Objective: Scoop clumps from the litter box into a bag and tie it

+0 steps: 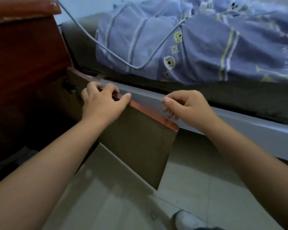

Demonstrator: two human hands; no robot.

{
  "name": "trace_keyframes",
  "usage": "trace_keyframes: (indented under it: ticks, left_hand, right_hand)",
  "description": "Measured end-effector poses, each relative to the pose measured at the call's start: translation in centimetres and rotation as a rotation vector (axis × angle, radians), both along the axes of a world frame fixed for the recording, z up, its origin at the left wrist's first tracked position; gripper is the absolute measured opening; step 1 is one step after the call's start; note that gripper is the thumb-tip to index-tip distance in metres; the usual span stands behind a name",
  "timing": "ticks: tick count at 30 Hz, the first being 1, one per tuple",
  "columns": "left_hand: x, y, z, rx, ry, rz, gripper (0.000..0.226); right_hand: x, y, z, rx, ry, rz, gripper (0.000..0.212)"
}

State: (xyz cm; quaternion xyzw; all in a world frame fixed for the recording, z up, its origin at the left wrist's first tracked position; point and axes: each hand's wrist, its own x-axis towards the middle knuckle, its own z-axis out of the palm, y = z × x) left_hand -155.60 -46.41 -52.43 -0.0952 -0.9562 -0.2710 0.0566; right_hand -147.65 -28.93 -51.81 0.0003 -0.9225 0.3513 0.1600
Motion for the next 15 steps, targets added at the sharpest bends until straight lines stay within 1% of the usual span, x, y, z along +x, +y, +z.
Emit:
trace_keyframes:
  ticks: [1,3,4,6,7,8,10,12,13,15]
  left_hand:
    - [0.6,-0.9,0.2,0.04,-0.055,0.023,0.04]
    - [1.7,-5.0,0.1,0.1,-0.17,0.08,0.042]
    - [2.1,-5.9,0.0,0.158,-0.236,0.052,0.044]
    - [3.6,-7.2,0.3,0.335,-0.372,-0.017,0.052]
    - [4.4,-7.3,0.4,0.372,-0.42,-0.049,0.058]
    - [5.2,-8.2,0.5,0.351,-0.422,-0.062,0.062]
    - [6.3,-11.9,0.8,0.195,-0.279,-0.015,0.06]
    - [6.9,-15.9,1.2,-0.054,-0.126,0.053,0.047]
    - [6.9,-17.8,1.3,-0.156,-0.071,0.104,0.04]
    - [7.2,-21.2,1.0,-0.327,0.008,0.21,0.032]
  right_hand:
    - [-0.5,-0.8,-0.2,0.049,0.005,0.015,0.018]
    - [-2.4,-5.1,-0.6,0.146,-0.001,0.121,0.025]
    - [-3.2,-6.4,-0.7,0.178,0.018,0.164,0.029]
    - [-5.1,-7.9,-1.2,0.205,0.067,0.234,0.035]
    - [-5.8,-8.1,-1.4,0.235,0.103,0.247,0.037]
    - [-6.5,-9.0,-1.6,0.274,0.151,0.295,0.039]
    - [-7.7,-13.3,-2.0,0.377,0.198,0.479,0.044]
    - [-8.4,-17.7,-2.7,0.51,0.217,0.64,0.053]
    - [-8.7,-19.8,-3.2,0.551,0.239,0.672,0.056]
    - [-9.8,-23.5,-4.2,0.585,0.323,0.64,0.056]
